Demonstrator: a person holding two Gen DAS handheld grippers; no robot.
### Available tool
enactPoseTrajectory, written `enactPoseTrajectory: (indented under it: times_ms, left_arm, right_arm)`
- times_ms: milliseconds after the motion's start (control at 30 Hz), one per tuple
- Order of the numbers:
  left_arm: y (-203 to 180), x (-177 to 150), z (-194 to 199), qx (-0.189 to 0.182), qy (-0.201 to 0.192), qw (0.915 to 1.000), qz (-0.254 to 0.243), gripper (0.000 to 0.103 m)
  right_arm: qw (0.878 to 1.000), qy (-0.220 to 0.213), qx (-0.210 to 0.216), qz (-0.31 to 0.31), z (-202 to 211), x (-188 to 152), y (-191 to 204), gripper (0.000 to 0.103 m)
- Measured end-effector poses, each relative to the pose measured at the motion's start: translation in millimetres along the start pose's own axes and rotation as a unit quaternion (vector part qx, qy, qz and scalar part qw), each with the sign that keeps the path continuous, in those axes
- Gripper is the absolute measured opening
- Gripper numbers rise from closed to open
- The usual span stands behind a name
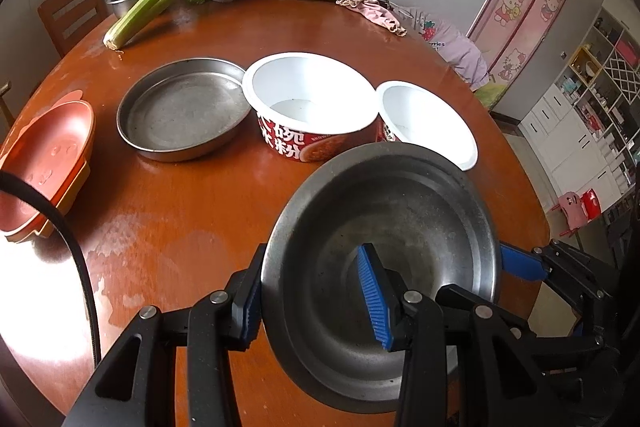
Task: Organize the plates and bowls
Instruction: 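Lift the steel bowl with both grippers and carry it across the table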
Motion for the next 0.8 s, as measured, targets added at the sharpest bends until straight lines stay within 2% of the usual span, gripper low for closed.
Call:
enactPoseTrajectory:
  times_ms: [367,800]
  left_arm:
    - [-4.3,-20.6,10.3,-0.005,-0.002,1.0000,0.005,0.043]
    - [-9.5,-25.0,8.7,-0.006,-0.001,1.0000,0.003,0.044]
  right_arm:
    - [1.000,0.001,0.003,0.007,12.4,-21.6,8.4,0.056]
    - [1.000,0.008,-0.002,0.004,13.4,-32.0,8.8,0.056]
Point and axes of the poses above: each gripper's, at about its wrist camera, not at the fingertips, and z roughly against the way its jaws point, y to its left, x to its top, the point moved 6 cm from there along -z, roughly the way its jaws point, and after that the axes turned 1 degree about -x, right-handed, at the moved point
